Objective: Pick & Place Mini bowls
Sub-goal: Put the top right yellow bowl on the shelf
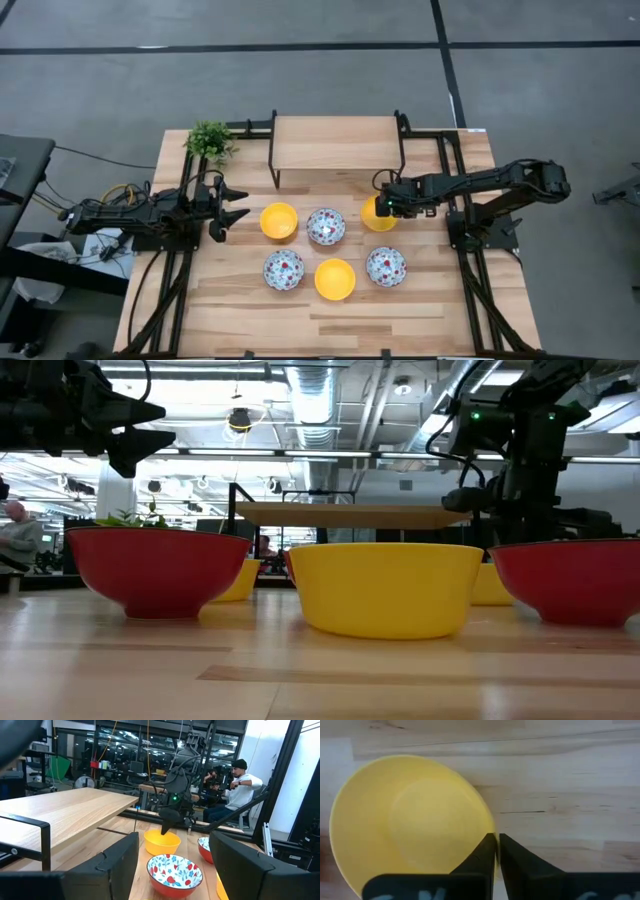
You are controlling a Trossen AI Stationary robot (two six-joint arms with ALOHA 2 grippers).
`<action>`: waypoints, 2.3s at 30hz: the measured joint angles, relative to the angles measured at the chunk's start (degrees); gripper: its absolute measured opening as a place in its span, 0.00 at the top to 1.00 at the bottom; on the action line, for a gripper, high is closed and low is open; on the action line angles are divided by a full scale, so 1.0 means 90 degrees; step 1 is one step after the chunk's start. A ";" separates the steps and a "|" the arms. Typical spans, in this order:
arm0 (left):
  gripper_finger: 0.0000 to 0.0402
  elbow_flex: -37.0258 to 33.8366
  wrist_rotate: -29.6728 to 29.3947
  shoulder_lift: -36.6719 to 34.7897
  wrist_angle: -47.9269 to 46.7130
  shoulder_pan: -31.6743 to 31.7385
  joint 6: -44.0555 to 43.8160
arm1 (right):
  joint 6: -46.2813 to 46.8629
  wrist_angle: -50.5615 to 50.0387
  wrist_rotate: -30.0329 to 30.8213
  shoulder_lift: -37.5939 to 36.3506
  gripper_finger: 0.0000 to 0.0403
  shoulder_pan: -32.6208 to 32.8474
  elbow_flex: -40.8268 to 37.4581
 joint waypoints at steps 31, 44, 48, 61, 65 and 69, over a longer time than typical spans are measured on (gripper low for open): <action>0.40 0.0000 0.0001 0.0000 0.0136 0.0001 0.0000 | -0.0068 0.0337 0.0046 0.0281 0.83 0.0141 0.0000; 0.40 0.0000 0.0000 0.0000 0.0229 0.0001 0.0001 | -0.0226 0.0287 0.0031 0.0175 0.80 0.0141 0.0000; 0.40 0.0000 0.0001 0.0000 0.0289 0.0001 0.0002 | -0.0228 0.0288 -0.0091 0.0175 0.85 0.0141 0.0000; 0.40 0.0000 0.0001 0.0000 0.0340 0.0002 0.0000 | -0.0482 0.0131 -0.0117 0.0172 0.98 0.0141 0.0270; 0.40 0.0000 0.0001 0.0000 0.0365 0.0000 0.0001 | -0.0564 0.0031 -0.0115 0.0170 1.00 0.0124 0.0335; 0.40 0.0000 -0.0001 0.0001 0.0381 0.0001 0.0001 | -0.0563 -0.0144 -0.0114 0.0170 1.00 0.0124 0.0335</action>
